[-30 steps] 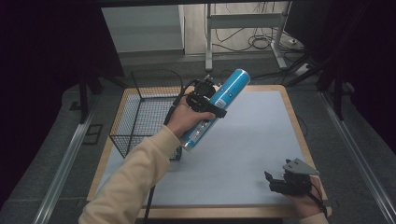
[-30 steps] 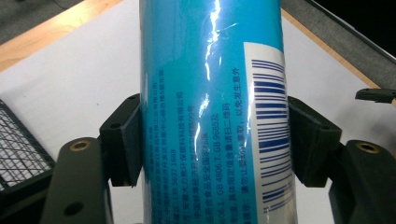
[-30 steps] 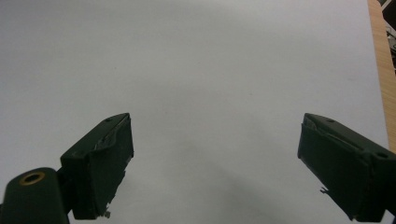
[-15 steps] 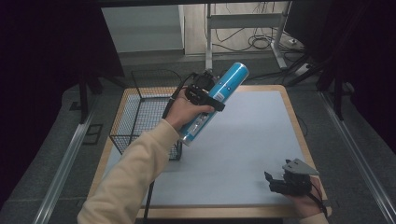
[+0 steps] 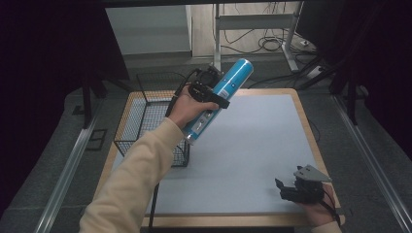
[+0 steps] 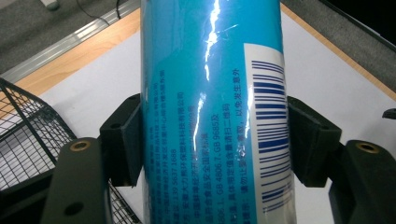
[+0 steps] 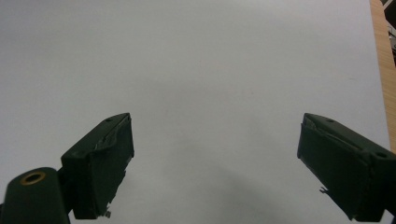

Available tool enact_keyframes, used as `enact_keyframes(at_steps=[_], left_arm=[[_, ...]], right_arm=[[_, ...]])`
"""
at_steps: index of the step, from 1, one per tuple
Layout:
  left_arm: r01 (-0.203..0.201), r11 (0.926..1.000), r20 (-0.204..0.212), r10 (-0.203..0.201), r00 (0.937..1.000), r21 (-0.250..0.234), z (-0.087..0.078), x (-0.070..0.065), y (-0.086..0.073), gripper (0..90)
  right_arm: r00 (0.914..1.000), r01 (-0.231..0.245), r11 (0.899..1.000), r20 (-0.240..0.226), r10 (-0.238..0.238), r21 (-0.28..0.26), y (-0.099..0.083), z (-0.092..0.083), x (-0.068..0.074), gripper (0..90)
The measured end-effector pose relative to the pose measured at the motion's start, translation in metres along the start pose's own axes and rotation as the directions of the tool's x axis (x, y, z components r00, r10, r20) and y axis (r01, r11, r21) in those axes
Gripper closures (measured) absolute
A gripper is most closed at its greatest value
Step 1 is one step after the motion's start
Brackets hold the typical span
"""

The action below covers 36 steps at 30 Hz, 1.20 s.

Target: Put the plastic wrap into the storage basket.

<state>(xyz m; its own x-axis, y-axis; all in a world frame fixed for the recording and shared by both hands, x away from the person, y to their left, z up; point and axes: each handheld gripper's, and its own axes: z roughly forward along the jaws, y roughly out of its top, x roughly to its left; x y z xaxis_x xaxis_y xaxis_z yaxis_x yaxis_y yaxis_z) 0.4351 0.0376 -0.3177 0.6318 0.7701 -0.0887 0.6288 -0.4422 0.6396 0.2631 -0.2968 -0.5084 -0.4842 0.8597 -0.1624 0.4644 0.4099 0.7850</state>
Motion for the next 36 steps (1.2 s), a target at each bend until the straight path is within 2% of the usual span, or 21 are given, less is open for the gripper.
enact_keyframes(at_steps=[15, 36], left_arm=[[0.039, 0.9992, -0.04, -0.039, 0.9984, -0.011, -0.008, 0.024, -0.007, 31.7], [0.067, 0.9977, -0.081, -0.068, 0.9944, -0.009, -0.011, 0.047, -0.018, 31.7]], right_arm=[[1.0, -0.002, 1.0, 0.009, 0.003, -0.006, 0.0, -0.001, -0.001, 11.1], [1.0, -0.001, 1.0, 0.007, 0.001, 0.0, -0.001, 0.001, 0.0, 11.2]])
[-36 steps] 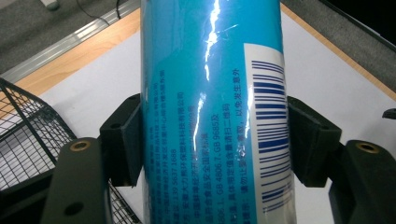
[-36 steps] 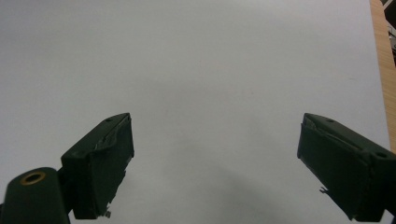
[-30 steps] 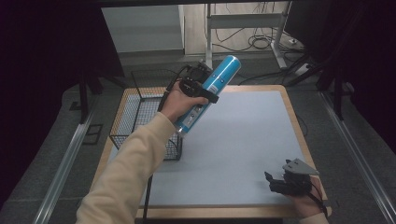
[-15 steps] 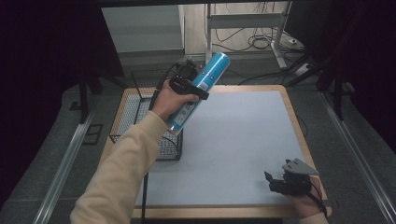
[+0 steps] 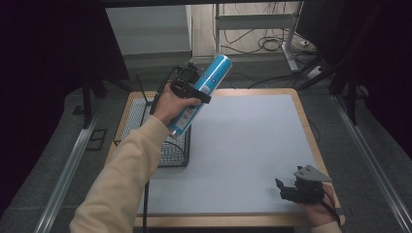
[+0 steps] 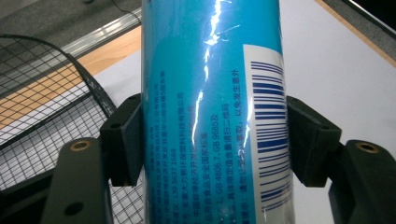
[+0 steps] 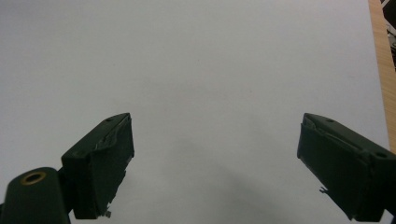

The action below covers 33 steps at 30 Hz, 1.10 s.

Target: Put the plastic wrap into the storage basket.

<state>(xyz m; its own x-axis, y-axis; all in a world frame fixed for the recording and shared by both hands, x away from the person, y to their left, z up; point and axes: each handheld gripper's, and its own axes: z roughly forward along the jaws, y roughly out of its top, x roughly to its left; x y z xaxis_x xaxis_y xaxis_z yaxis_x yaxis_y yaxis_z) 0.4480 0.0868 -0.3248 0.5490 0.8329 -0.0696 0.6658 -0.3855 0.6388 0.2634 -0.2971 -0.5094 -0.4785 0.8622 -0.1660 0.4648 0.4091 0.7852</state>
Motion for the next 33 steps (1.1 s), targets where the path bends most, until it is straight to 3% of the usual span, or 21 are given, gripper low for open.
enact_keyframes(at_steps=[17, 33], left_arm=[[0.035, 0.9994, -0.062, -0.034, 0.9975, 0.009, -0.002, 0.03, -0.013, 31.7], [0.061, 0.9976, -0.093, -0.058, 0.994, 0.033, 0.006, 0.05, -0.024, 31.8]], right_arm=[[1.0, 0.002, 1.0, 0.004, -0.002, 0.002, 0.0, 0.001, 0.0, 11.4], [1.0, -0.002, 1.0, 0.006, 0.002, 0.003, 0.0, 0.001, -0.001, 11.4]])
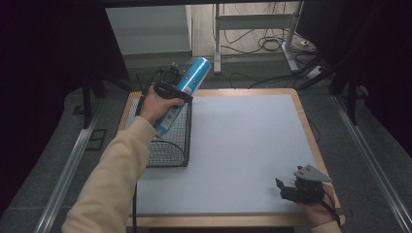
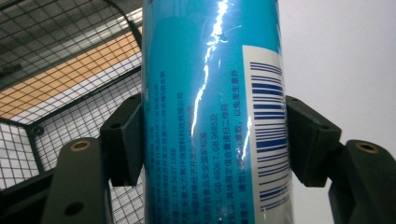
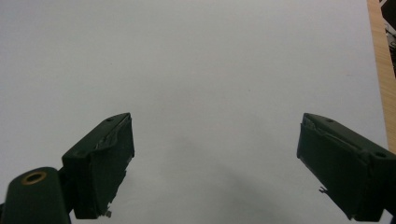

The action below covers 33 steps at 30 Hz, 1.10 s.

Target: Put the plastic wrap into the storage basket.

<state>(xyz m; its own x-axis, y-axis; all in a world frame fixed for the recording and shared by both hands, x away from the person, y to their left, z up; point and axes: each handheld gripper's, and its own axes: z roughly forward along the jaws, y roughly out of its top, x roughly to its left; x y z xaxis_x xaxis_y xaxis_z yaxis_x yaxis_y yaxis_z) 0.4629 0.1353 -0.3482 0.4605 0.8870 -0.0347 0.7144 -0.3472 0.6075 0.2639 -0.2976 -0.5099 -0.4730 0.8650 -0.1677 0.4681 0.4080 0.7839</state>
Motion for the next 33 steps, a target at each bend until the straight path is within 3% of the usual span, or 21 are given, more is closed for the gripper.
enact_keyframes(at_steps=[10, 27, 33], left_arm=[[0.007, 0.9998, -0.02, -0.007, 0.9998, 0.019, 0.009, 0.012, -0.005, 31.8], [0.022, 0.9965, -0.061, -0.017, 0.998, 0.08, 0.05, 0.029, -0.009, 31.8], [0.007, 0.994, -0.067, 0.0, 0.9978, 0.109, 0.06, 0.031, -0.012, 31.8]], right_arm=[[1.0, -0.002, 1.0, 0.005, 0.002, -0.006, 0.001, -0.001, 0.0, 11.4], [1.0, -0.002, 1.0, 0.004, 0.002, -0.006, 0.0, -0.001, 0.0, 11.4], [1.0, -0.001, 1.0, 0.006, 0.001, -0.005, 0.0, -0.001, -0.001, 11.4]])
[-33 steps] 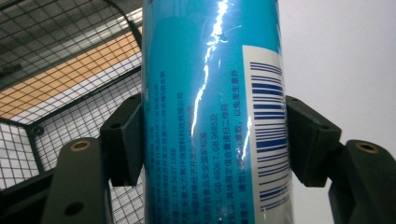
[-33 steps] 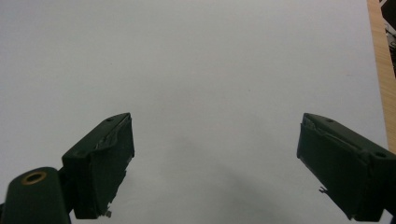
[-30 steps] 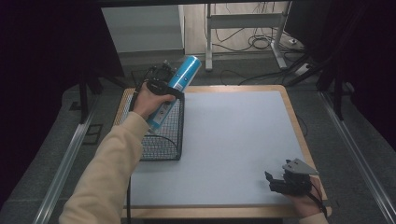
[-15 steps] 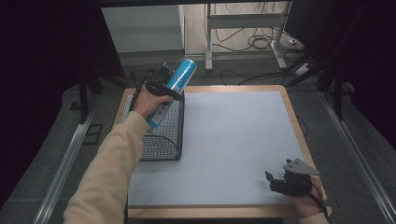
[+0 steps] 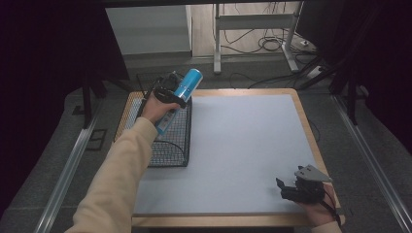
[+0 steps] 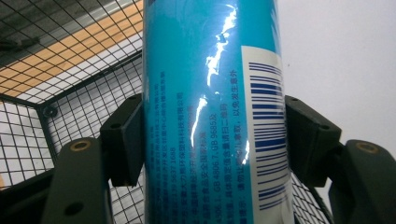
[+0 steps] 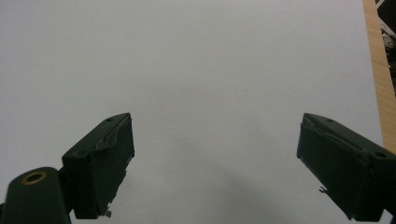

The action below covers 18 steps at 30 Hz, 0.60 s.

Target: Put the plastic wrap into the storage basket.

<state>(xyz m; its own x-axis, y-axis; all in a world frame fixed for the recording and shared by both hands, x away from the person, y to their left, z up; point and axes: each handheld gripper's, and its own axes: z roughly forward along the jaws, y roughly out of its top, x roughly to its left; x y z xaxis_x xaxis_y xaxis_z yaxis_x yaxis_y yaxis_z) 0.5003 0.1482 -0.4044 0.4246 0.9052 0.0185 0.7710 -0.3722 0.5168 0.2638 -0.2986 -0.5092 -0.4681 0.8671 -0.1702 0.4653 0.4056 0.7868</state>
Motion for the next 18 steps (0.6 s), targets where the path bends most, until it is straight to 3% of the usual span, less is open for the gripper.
enact_keyframes(at_steps=[9, 13, 16, 18], left_arm=[[0.006, 0.9998, -0.02, -0.006, 0.9998, 0.019, 0.011, 0.002, -0.001, 31.8], [0.016, 0.9986, -0.031, -0.015, 0.9994, 0.05, 0.02, 0.006, -0.003, 31.7], [0.003, 0.9964, -0.064, 0.003, 0.998, 0.085, 0.028, 0.005, -0.005, 31.7], [0.002, 0.9953, -0.065, 0.004, 0.9979, 0.097, 0.032, 0.006, -0.006, 31.8]], right_arm=[[1.0, 0.005, 1.0, 0.0, -0.005, 0.002, 0.0, 0.0, 0.0, 11.4], [1.0, 0.009, 1.0, -0.002, -0.009, 0.003, 0.0, 0.0, 0.002, 11.4], [1.0, 0.008, 1.0, -0.004, -0.008, 0.005, 0.0, 0.0, 0.002, 11.4], [1.0, 0.008, 1.0, -0.004, -0.008, 0.005, 0.0, 0.0, 0.002, 11.4]])
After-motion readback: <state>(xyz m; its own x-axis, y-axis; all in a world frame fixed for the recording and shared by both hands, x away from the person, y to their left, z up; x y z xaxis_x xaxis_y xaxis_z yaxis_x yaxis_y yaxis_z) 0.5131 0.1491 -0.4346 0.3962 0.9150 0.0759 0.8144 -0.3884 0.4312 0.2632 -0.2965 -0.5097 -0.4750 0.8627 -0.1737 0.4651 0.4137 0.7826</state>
